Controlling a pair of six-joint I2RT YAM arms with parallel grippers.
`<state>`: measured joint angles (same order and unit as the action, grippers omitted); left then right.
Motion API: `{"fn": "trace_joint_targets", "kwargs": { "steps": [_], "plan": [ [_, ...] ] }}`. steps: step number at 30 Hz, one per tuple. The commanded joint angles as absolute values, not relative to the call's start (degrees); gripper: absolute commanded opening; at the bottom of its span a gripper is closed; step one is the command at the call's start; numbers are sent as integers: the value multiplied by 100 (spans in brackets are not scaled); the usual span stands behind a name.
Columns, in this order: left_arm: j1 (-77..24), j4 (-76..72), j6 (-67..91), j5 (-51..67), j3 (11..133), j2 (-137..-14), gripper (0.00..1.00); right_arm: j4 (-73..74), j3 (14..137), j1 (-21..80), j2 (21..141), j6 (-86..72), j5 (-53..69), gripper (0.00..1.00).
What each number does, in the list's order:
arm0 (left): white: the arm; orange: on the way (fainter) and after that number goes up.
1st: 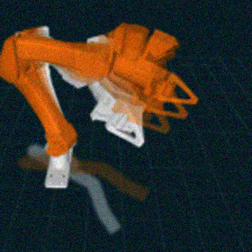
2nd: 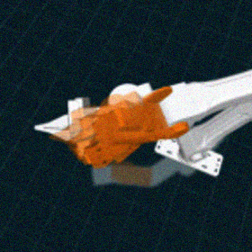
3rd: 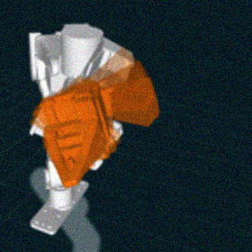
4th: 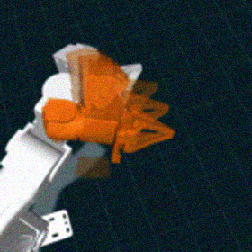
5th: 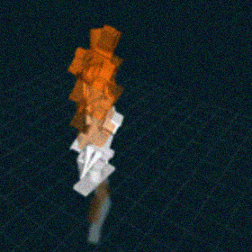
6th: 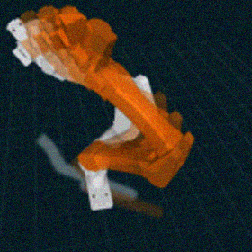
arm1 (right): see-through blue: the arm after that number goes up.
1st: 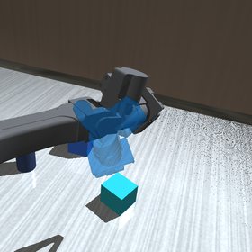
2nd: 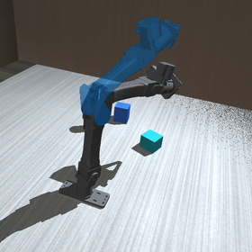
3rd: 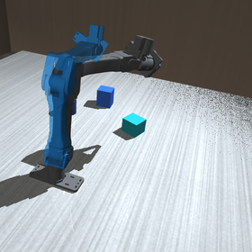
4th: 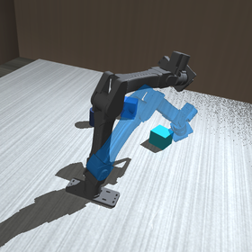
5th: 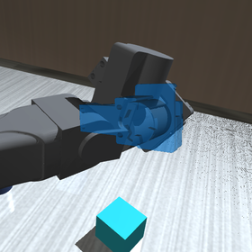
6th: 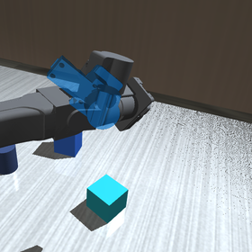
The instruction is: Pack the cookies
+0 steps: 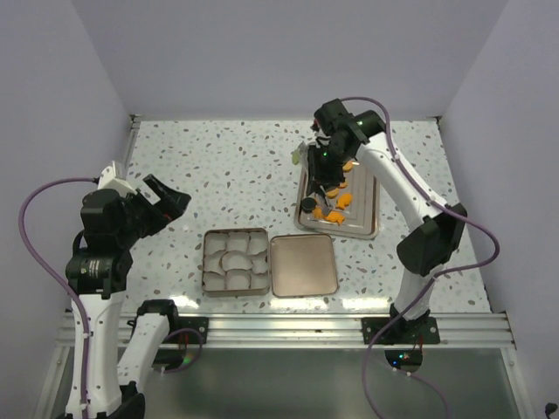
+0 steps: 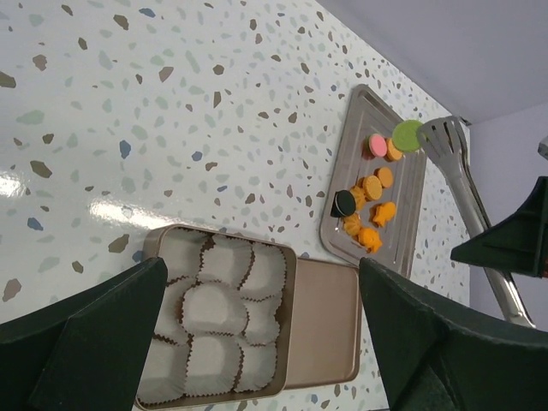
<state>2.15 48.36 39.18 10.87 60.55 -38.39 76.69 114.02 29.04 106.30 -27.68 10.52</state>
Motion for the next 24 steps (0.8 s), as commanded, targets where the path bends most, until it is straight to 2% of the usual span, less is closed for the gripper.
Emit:
{"fn": "trace_joint_targets", "kwargs": {
  "steps": [1, 10, 24],
  "plan": [
    [193, 4957, 3753, 984, 6188, -3771, 100, 7787, 11251, 3609, 10213, -3127, 1564, 12],
    [193, 5027, 3779, 958, 6170, -3656, 100, 6874, 10249, 5105, 9984, -3867, 1828, 12],
    [193, 5177, 3691, 800, 6354, -3612, 100, 6847, 10319, 5730, 10687, -3815, 1776, 11]
  ]
}}
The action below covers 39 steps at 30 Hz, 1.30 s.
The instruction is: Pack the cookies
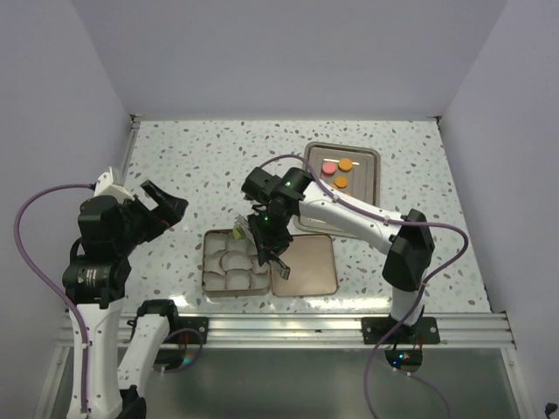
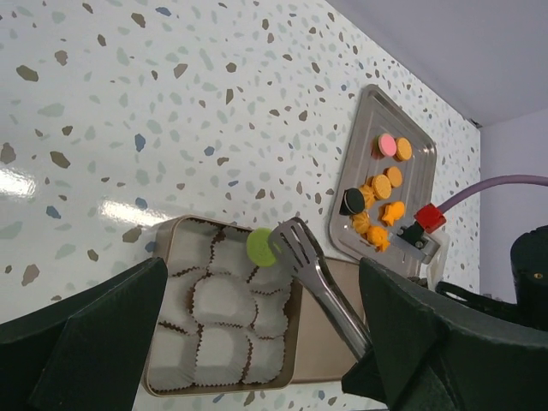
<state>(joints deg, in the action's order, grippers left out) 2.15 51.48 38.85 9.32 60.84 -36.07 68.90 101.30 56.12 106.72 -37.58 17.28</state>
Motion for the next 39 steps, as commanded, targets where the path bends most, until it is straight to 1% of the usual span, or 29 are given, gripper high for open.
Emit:
{"fn": "trace_joint_targets", "kwargs": {
  "steps": [1, 8, 11, 12, 15, 17, 25, 28, 32, 35, 39],
  "plan": [
    [193, 5185, 3683, 791, 6381, -3621, 100, 6838, 10292, 5739, 10696, -3814, 1775, 11],
    [193, 5177, 3683, 782, 6390, -3612, 100, 6688, 10064, 5792, 10801, -3832, 1723, 11],
    [193, 5177, 3674, 774, 6390, -3612, 100, 6706, 10046, 5809, 10828, -3823, 1661, 13],
    [193, 5177, 3674, 773, 6390, -3621, 100, 6706, 10011, 5810, 10828, -3823, 1635, 15],
    [193, 5186, 3674, 765, 6390, -3595, 100, 6671, 9976, 5810, 10854, -3823, 1573, 18],
    [193, 5177, 3665, 765, 6381, -3586, 100, 6627, 9993, 5818, 10889, -3832, 1582, 18],
    [193, 5203, 3656, 765, 6398, -3595, 100, 6601, 10055, 5827, 10995, -3858, 1538, 24],
    [185, 5221, 3647, 756, 6398, -3577, 100, 6592, 10063, 5827, 11004, -3858, 1538, 27],
    [193, 5229, 3647, 765, 6390, -3577, 100, 6600, 10125, 5818, 11030, -3850, 1521, 34],
    [193, 5229, 3639, 765, 6390, -3577, 100, 6618, 10142, 5827, 11039, -3841, 1512, 36],
    [185, 5238, 3639, 765, 6398, -3577, 100, 6671, 10186, 5827, 11048, -3823, 1494, 37]
  ]
}}
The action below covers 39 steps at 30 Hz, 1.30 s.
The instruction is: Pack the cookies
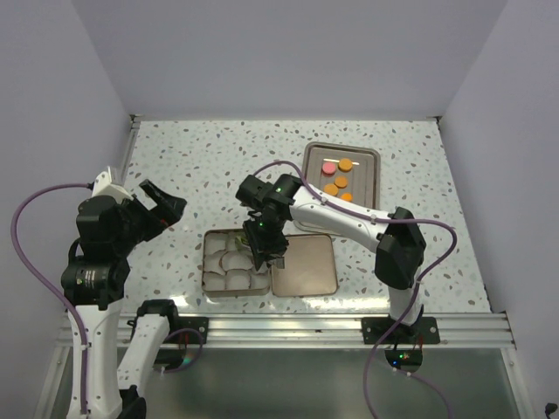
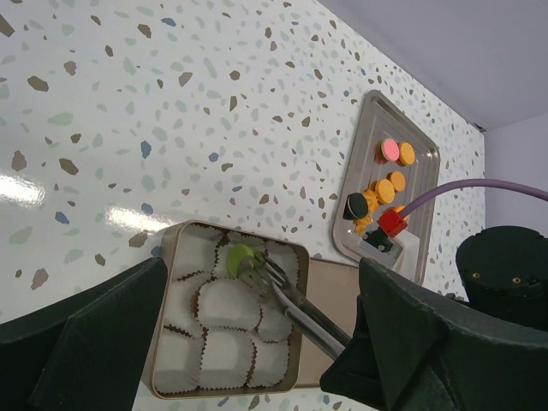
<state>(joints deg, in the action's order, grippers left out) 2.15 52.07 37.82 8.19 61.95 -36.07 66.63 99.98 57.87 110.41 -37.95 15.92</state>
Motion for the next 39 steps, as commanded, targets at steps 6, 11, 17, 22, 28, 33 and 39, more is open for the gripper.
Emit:
{"fn": "trace_joint_targets", "kwargs": {
  "steps": [6, 11, 17, 22, 28, 33, 39],
  "plan": [
    [193, 5273, 3630, 765, 6416, -3568, 100, 7110, 10739, 5810, 11083, -3727, 1231, 37],
    [193, 5300, 3612, 765, 6399, -3568, 100, 7706, 11389, 5713, 10995, -3647, 1038, 37],
    [193, 5256, 3612, 817, 6363, -3568, 100, 8068, 11330, 5134, 10513, -3463, 870, 37],
    [193, 5150, 3639, 949, 6275, -3595, 100, 8138, 10837, 4229, 10099, -3094, 704, 38],
    [193, 5106, 3586, 1046, 6293, -3683, 100, 8148, 10179, 3402, 9888, -2725, 457, 38],
    [193, 5098, 3559, 1063, 6240, -3709, 100, 7963, 9475, 2989, 9826, -2523, 475, 40],
    [193, 5063, 3568, 1072, 6144, -3691, 100, 7761, 9062, 2971, 9887, -2452, 413, 43]
  ]
}}
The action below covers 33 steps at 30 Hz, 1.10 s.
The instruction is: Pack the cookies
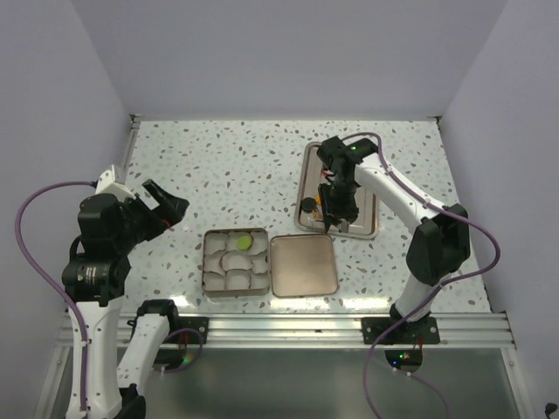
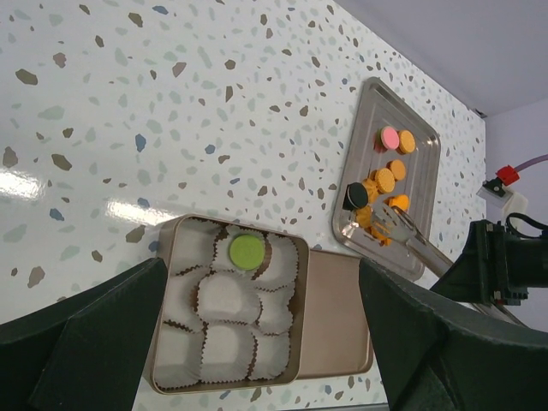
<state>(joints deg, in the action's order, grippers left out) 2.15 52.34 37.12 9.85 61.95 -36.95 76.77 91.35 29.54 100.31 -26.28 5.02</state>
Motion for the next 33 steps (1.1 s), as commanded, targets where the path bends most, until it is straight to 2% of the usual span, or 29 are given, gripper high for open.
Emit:
{"fn": "trace_joint_targets", "kwargs": {
  "steps": [1, 7, 19, 33],
  "plan": [
    [193, 5063, 3568, 1064, 6135, -3683, 100, 7709, 9027, 2971, 9896, -2461, 448, 43],
    [193, 5089, 3568, 1020, 6038, -3630, 100, 7603, 8930, 2962, 10037, -2408, 475, 47],
    [185, 5089, 3577, 923, 5994, -3612, 100, 7558, 9228, 2918, 10573, -2268, 369, 47],
    [193, 5001, 3612, 853, 5862, -3603, 100, 7567, 8535, 2909, 10283, -2197, 879, 49]
  ]
}}
